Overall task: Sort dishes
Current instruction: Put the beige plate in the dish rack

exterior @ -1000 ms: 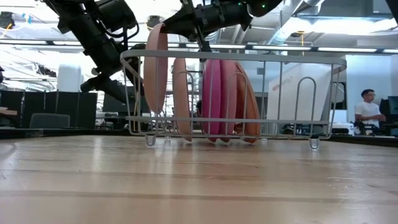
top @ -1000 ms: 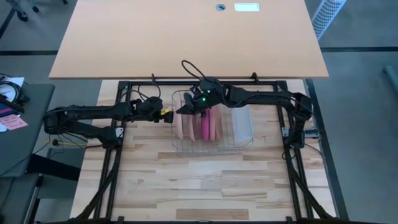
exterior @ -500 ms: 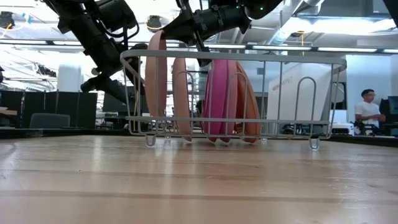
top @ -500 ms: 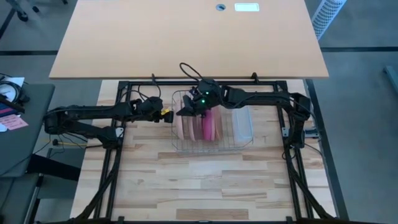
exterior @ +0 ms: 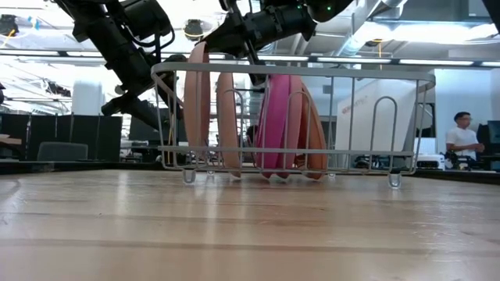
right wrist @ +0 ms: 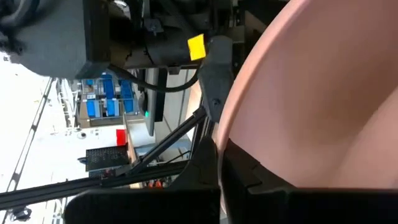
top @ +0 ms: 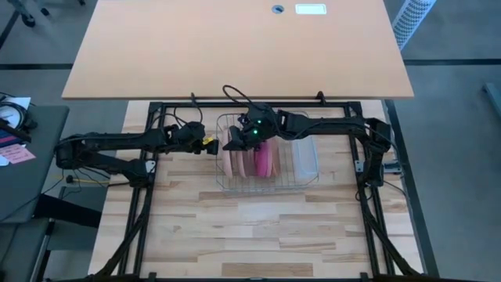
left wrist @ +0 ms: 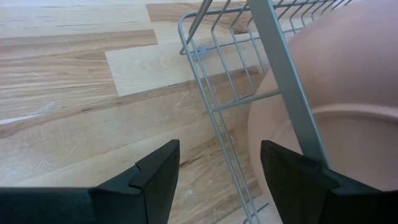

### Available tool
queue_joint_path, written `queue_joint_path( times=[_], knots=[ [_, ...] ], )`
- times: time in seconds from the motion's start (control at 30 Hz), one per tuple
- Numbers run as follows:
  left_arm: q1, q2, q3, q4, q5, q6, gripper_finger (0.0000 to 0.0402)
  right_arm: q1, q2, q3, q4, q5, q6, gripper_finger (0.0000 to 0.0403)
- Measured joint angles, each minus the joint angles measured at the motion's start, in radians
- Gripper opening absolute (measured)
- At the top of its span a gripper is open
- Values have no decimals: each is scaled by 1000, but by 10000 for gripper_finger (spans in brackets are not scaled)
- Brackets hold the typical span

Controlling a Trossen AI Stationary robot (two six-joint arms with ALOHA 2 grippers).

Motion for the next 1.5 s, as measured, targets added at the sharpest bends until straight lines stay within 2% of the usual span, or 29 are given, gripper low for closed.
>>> queue_joint_path(
  times=[0.43, 0.83, 1.27, 1.5],
  knots=[
    [0, 0, 0, 0, -1, -8, 219, 3, 0, 0, -27, 31, 6, 39],
    [0, 0, 0, 0, -2, -6, 219, 3, 0, 0, -21, 34, -2, 48],
    [0, 0, 0, 0, -2, -7, 219, 0, 0, -1, 6, 46, -28, 145],
    [0, 0, 0, 0, -2, -7, 219, -7, 0, -1, 50, 13, -19, 173]
  ],
)
